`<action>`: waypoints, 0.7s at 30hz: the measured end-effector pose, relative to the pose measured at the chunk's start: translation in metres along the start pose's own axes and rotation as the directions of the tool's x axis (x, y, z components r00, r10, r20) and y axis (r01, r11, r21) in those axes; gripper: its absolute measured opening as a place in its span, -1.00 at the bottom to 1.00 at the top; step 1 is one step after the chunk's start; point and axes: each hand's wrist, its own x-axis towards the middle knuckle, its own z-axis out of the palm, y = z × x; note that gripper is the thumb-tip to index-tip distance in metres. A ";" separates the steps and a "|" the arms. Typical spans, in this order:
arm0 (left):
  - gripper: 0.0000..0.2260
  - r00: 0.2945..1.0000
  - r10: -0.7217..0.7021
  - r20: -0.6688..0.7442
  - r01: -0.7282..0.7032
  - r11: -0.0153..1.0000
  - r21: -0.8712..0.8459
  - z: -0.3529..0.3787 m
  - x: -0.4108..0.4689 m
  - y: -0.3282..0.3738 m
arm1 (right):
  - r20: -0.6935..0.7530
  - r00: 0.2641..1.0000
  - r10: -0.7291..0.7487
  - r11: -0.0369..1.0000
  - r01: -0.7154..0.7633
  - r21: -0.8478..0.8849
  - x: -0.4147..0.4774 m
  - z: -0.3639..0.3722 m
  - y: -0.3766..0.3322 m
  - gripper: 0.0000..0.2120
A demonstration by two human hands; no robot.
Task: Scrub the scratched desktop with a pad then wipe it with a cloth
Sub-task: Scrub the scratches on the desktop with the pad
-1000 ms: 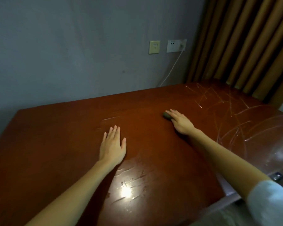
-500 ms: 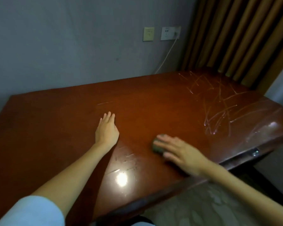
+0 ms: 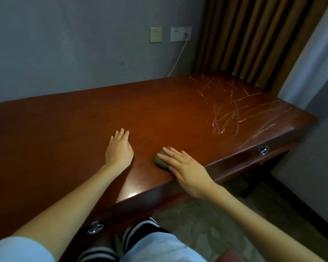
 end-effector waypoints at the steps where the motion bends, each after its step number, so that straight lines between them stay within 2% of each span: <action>1: -0.57 1.000 0.000 0.000 0.000 1.000 -0.013 0.001 -0.002 0.005 | -0.039 0.997 0.074 0.997 -0.074 -0.005 -0.013 -0.007 0.015 -0.57; 4: -0.57 0.999 0.046 0.028 -0.044 0.997 -0.068 0.009 -0.008 0.024 | -0.136 0.924 0.358 0.931 -0.364 -0.026 -0.030 -0.032 0.076 -0.57; 7: -0.56 0.989 0.126 0.074 -0.119 0.988 -0.101 0.019 -0.011 0.050 | -0.133 0.855 0.501 0.858 -0.511 -0.049 -0.009 -0.045 0.109 -0.57; 10: -0.55 0.971 0.217 0.096 -0.209 0.974 -0.090 0.030 -0.007 0.075 | -0.119 0.878 0.464 0.879 -0.473 -0.064 0.019 -0.035 0.096 -0.56; 14: -0.55 0.957 0.260 0.132 -0.251 0.965 -0.081 0.042 0.009 0.100 | -0.093 0.966 0.241 0.969 -0.245 -0.034 0.002 -0.022 0.054 -0.55; 16: -0.55 0.950 0.268 0.160 -0.258 0.963 -0.083 0.044 0.022 0.107 | -0.094 0.980 0.178 0.984 -0.180 -0.015 -0.024 -0.022 0.053 -0.55; 18: -0.56 0.942 0.282 0.181 -0.274 0.959 -0.070 0.047 0.036 0.112 | -0.148 0.955 0.255 0.966 -0.259 -0.004 -0.044 -0.031 0.078 -0.54; 21: -0.56 0.937 0.294 0.188 -0.289 0.956 -0.052 0.052 0.050 0.116 | -0.247 0.834 0.493 0.863 -0.505 0.017 -0.050 -0.055 0.140 -0.54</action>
